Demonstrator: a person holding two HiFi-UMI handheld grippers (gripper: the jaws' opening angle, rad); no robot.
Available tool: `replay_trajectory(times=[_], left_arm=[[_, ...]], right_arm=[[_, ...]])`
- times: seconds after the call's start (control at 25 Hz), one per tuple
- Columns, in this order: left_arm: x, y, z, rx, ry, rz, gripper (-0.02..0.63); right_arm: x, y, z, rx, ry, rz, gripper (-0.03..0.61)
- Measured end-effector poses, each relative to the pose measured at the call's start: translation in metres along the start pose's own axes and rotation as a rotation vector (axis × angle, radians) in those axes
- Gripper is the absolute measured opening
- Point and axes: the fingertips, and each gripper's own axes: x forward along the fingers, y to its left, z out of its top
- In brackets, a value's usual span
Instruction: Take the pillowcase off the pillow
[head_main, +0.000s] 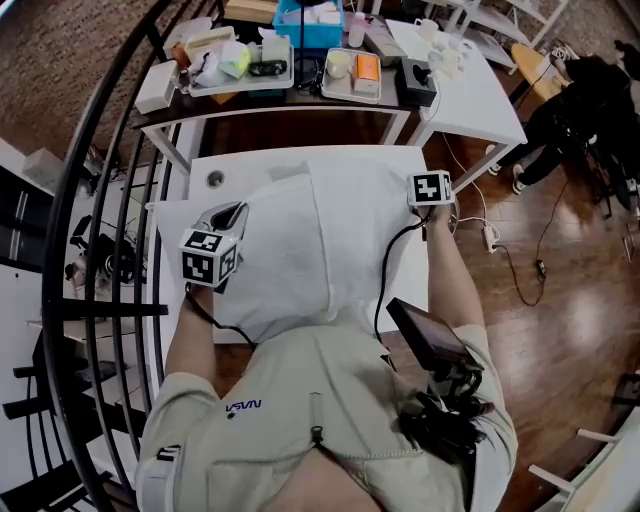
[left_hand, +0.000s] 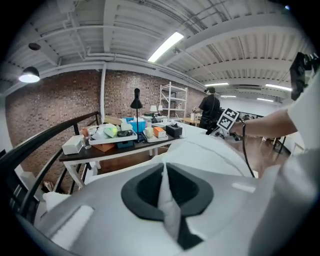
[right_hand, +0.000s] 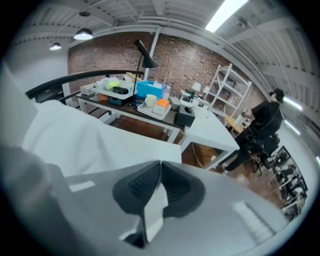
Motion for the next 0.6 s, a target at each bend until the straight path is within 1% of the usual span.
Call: replay_trajectory(times=[0.04,0.12,0.2,0.28,0.32,0.36,0.4,0.44,0.48,0.52,0.6], left_arm=[[0.007,0.000,-0.005,0.004,0.019,-0.010,0.014],[0.024,-0.001,-0.014,0.022,0.052,-0.014,0.015],[0.040,0.001,-0.024,0.016,0.071,-0.003,0.015],[0.052,0.003,-0.030,0.012,0.082,0.010,0.017],[0.057,0.003,-0.031,0.027,0.086,0.021,0.018],[0.061,0.004,-0.030,0.049,0.089,0.036,0.022],[0.064,0.005,-0.028,0.071,0.088,0.050,0.025],[0.066,0.006,-0.025,0.089,0.083,0.065,0.029],[0.067,0.008,-0.022,0.102,0.074,0.080,0.038],[0.067,0.010,-0.019,0.108,0.063,0.095,0.048],[0.061,0.013,-0.015,0.104,0.043,0.124,0.068]], right_arm=[[0.000,-0.005,-0.012,0.017,0.023,-0.002,0.009],[0.005,0.003,-0.020,0.007,0.012,0.026,0.009],[0.012,0.009,-0.030,-0.002,0.011,0.029,0.009],[0.017,0.011,-0.049,0.028,0.046,0.029,0.009],[0.018,0.015,-0.056,0.062,0.049,0.059,0.011],[0.019,0.026,-0.058,0.108,0.028,0.125,0.012],[0.020,0.039,-0.058,0.154,-0.004,0.198,0.027],[0.021,0.046,-0.057,0.182,-0.030,0.236,0.063],[0.020,0.048,-0.057,0.189,-0.051,0.242,0.104],[0.017,0.049,-0.055,0.189,-0.074,0.239,0.128],[0.006,0.053,-0.047,0.199,-0.131,0.226,0.132]])
